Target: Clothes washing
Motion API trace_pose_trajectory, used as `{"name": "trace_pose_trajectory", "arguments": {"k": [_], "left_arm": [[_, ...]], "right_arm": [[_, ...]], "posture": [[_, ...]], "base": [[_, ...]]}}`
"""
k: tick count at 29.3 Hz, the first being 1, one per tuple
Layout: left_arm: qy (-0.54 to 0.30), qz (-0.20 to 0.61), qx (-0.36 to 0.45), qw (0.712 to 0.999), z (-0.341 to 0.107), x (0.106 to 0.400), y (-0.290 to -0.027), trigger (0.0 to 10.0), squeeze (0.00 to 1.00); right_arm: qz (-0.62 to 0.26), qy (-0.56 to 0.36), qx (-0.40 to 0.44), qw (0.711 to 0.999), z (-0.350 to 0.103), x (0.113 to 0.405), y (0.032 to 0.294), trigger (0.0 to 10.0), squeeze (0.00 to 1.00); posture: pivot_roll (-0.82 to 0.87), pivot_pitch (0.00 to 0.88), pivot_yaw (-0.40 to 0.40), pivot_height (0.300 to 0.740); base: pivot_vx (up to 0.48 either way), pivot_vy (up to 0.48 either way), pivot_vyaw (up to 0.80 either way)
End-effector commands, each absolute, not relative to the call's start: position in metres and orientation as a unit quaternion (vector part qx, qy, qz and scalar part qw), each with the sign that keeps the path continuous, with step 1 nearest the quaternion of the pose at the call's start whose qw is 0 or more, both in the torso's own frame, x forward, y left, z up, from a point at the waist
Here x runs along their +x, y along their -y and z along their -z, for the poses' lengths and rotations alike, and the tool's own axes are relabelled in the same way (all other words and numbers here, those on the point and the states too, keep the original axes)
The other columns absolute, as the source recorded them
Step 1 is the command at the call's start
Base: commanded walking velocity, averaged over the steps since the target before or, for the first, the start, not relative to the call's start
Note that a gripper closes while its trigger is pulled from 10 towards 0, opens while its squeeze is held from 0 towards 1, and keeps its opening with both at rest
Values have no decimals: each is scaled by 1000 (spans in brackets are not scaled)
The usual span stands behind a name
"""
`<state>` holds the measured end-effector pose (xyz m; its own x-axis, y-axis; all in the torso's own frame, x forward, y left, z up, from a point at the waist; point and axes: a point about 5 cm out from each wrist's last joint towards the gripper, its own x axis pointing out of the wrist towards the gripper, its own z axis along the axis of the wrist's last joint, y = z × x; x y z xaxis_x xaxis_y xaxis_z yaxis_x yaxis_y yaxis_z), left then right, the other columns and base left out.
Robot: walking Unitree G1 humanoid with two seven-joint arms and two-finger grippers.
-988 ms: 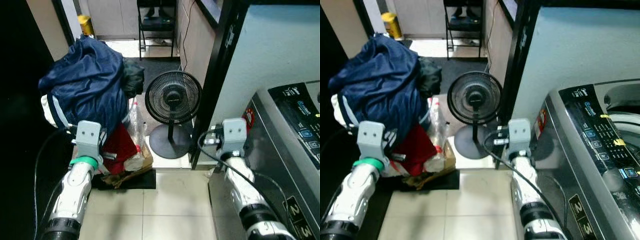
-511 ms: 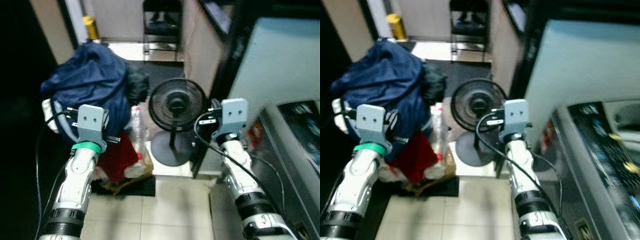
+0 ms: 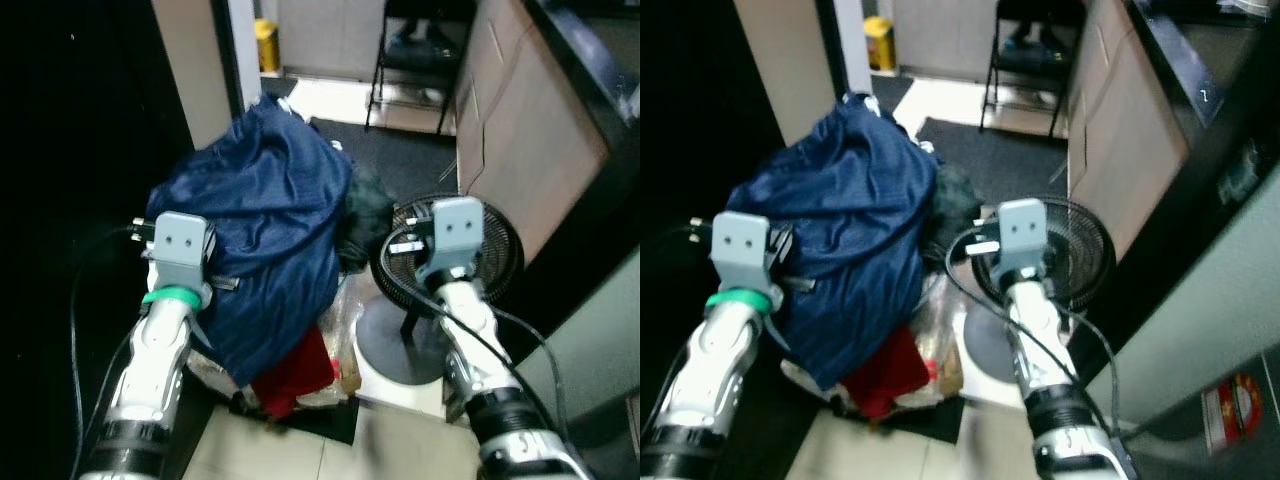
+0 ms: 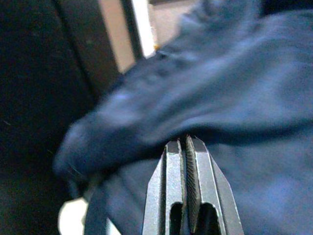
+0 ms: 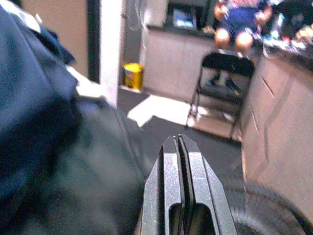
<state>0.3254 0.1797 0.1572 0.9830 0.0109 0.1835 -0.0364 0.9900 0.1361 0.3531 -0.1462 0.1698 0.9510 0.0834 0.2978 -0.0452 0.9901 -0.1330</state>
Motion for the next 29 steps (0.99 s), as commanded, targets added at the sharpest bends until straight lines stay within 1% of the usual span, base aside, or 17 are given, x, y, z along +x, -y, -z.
{"name": "trace_pose_trajectory", "arguments": {"k": [1, 4, 7, 13, 14, 16, 23, 24, 26, 27, 29], "left_arm": [[78, -16, 72, 994, -152, 324, -183, 10000, 0], [76, -17, 64, 995, -153, 325, -183, 10000, 0], [67, -6, 39, 997, -153, 326, -182, 10000, 0], [62, -1, 25, 998, -153, 327, -181, 10000, 0], [62, 5, 5, 998, -155, 327, -180, 10000, 0], [57, 21, 1, 998, -151, 325, -180, 10000, 0], [27, 25, 15, 999, -135, 320, -185, 10000, 0], [32, 22, 8, 999, -139, 320, -184, 10000, 0], [93, 11, -13, 996, -176, 329, -178, 10000, 0], [93, 11, -13, 996, -176, 329, -178, 10000, 0], [145, 9, -28, 989, -211, 335, -175, 10000, 0]], "right_arm": [[-39, 141, -55, 988, -165, 352, 142, 10000, 0], [-36, 148, -53, 987, -169, 353, 145, 10000, 0], [-29, 163, -51, 985, -178, 355, 151, 10000, 0], [-30, 172, -59, 983, -182, 355, 152, 10000, 0], [-37, 176, -72, 981, -185, 355, 152, 10000, 0], [-60, 154, -104, 981, -176, 354, 148, 10000, 0], [-61, 132, -108, 983, -165, 352, 150, 10000, 0], [-60, 133, -107, 984, -165, 351, 150, 10000, 0], [-61, 156, -108, 980, -173, 348, 150, 10000, 0], [-61, 156, -108, 980, -173, 348, 150, 10000, 0], [-60, 180, -113, 975, -183, 346, 150, 10000, 0]], "posture": [[20, 0, 65, 740], [20, 0, 65, 740], [20, 0, 64, 740], [18, 0, 66, 740], [16, 0, 69, 740], [16, 0, 70, 740], [17, 0, 69, 740], [15, 0, 68, 740], [16, 0, 62, 740], [16, 0, 62, 740], [14, 0, 61, 740]], "base": [[480, 0, 0], [435, 0, 0], [0, 0, 0], [0, 0, 0], [0, 0, 0], [0, 0, 0], [0, 0, 0], [0, 0, 0], [0, 0, 0], [0, 0, 0], [0, 0, 0]]}}
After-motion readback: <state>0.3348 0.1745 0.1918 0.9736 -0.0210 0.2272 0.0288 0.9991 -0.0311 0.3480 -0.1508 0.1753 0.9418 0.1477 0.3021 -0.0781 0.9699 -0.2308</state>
